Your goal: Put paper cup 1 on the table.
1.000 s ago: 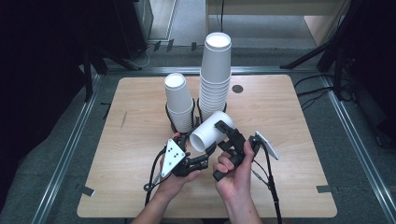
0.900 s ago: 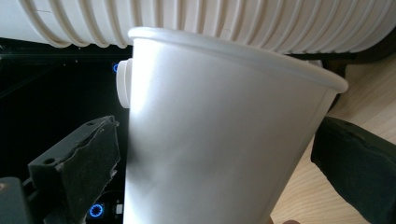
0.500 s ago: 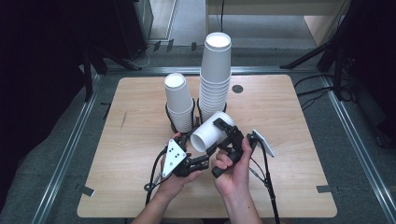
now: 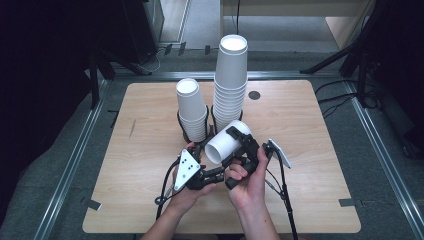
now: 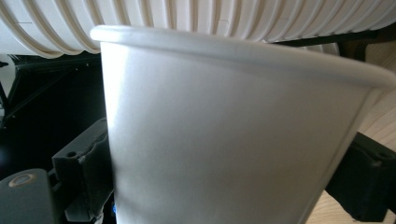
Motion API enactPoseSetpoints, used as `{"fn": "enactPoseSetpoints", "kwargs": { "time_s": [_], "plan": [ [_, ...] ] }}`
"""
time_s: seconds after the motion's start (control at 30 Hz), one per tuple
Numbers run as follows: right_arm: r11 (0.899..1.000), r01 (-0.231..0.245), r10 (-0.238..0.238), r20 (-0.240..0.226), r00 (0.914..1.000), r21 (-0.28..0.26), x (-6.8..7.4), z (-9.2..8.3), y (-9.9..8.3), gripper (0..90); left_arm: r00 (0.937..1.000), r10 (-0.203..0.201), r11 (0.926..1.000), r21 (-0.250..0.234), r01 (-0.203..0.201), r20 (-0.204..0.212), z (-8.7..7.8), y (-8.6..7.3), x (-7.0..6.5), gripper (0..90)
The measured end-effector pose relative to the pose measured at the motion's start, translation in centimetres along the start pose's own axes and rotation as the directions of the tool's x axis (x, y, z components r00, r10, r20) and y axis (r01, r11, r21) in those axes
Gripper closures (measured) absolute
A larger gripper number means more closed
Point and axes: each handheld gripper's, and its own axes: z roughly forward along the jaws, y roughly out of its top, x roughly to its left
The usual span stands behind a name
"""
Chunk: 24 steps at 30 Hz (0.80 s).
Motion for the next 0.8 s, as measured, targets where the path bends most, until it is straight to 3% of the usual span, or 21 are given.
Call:
{"fn": "enactPoseSetpoints", "kwargs": {
  "time_s": [0.23, 0.57, 0.8],
  "plan": [
    [1.000, -0.030, 0.030, -0.022, 0.9993, 0.000, -0.24, 0.06, -0.07, 11.7, 1.0000, 0.004, 1.0000, 0.002, -0.004, 0.002, -0.02, 0.00, 0.06, 23.8],
    [1.000, -0.022, 0.021, -0.021, 0.9995, -0.014, -0.35, 0.08, -0.27, 13.5, 1.0000, 0.007, 0.9998, 0.019, -0.007, 0.005, -0.06, 0.05, 0.27, 22.2],
    [1.000, -0.003, 0.002, -0.030, 0.9996, -0.020, -0.38, 0.10, -0.37, 14.0, 0.9995, -0.026, 0.9995, 0.018, 0.026, 0.018, -0.04, 0.22, 0.52, 21.4]
  ]
}}
